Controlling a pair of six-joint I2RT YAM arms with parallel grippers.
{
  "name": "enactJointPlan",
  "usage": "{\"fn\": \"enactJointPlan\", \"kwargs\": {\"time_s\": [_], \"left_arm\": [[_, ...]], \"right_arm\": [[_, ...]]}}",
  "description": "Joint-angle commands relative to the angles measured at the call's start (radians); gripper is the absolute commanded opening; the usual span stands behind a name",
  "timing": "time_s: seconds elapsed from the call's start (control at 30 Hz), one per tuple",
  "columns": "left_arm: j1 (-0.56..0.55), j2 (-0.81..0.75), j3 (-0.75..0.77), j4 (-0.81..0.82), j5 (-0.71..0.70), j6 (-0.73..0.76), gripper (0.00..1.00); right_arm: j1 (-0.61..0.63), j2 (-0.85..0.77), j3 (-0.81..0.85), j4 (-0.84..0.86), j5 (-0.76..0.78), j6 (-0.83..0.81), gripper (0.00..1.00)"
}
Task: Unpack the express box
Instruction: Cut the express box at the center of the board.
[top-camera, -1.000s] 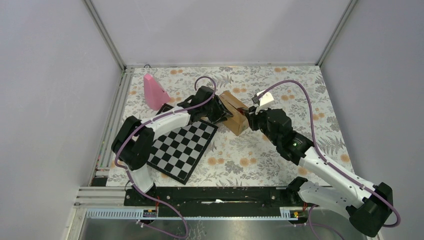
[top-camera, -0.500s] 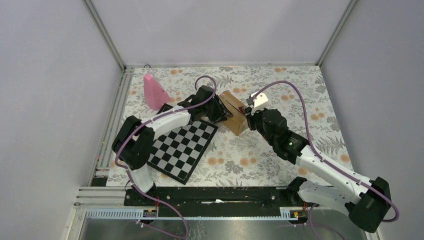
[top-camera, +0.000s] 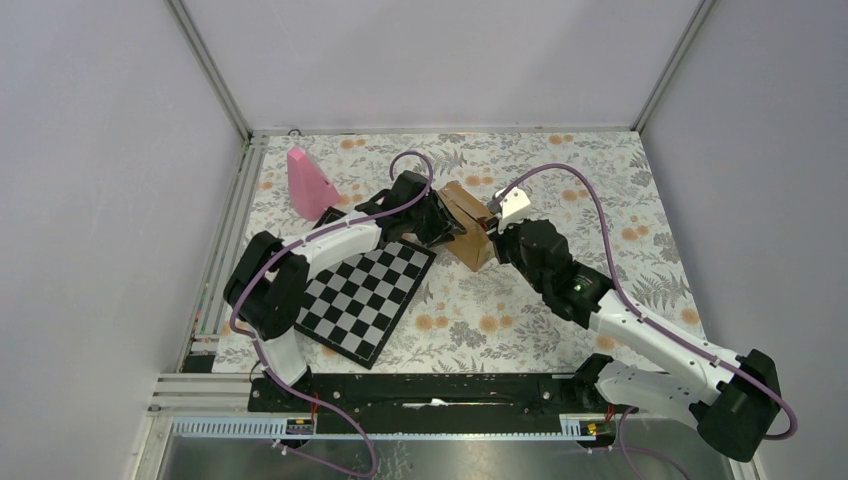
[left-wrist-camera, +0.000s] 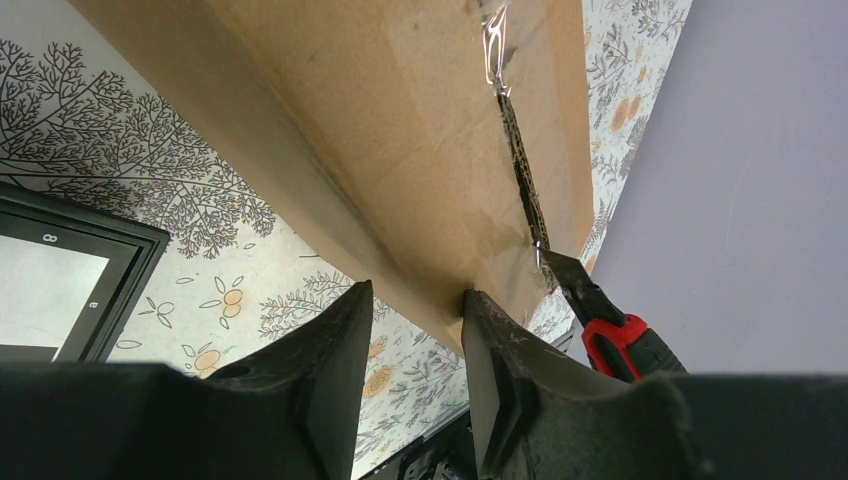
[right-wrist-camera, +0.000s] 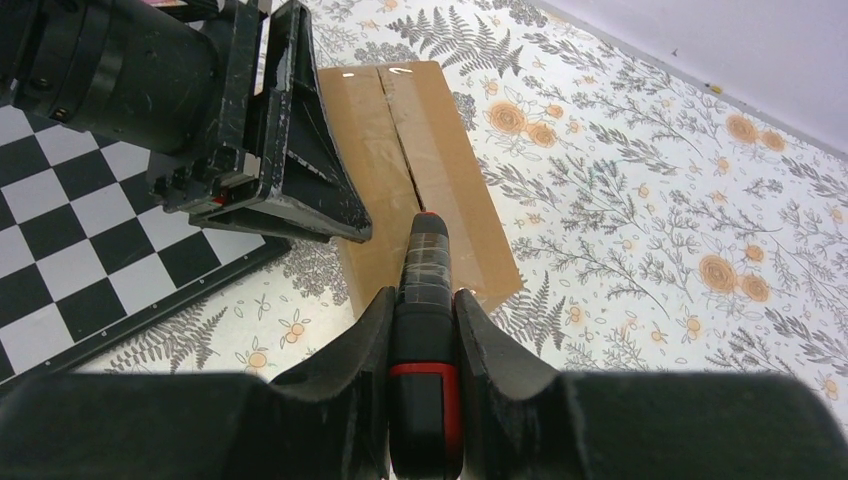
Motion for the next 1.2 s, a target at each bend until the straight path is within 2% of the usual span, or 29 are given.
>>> {"fn": "enactJointPlan", "kwargs": {"time_s": [0.0,0.7,1.0,1.17], "left_arm": [[0.017,0.067,-0.026,-0.166,-0.103,0.054,0.39],[0.03,0.04,-0.053,-0.159,-0.105,0.014,0.38],[0.03,0.042,-0.062,-0.143,-0.092,-0.009,0.38],[0.03,0.04,-0.065,-0.139,-0.093,-0.009,0.38]], "right_arm": [[0.013,0.006,0.05,0.011,0.047,-0.032,0.0],[0.056,-0.031,0.114,-0.194,0.152,-0.065,0.0],[0.057,-0.066,0.144,-0.302,0.083,-0.041,0.0],[0.058,-0.092,0.143,-0.277,0.058,-0.024,0.0]]}}
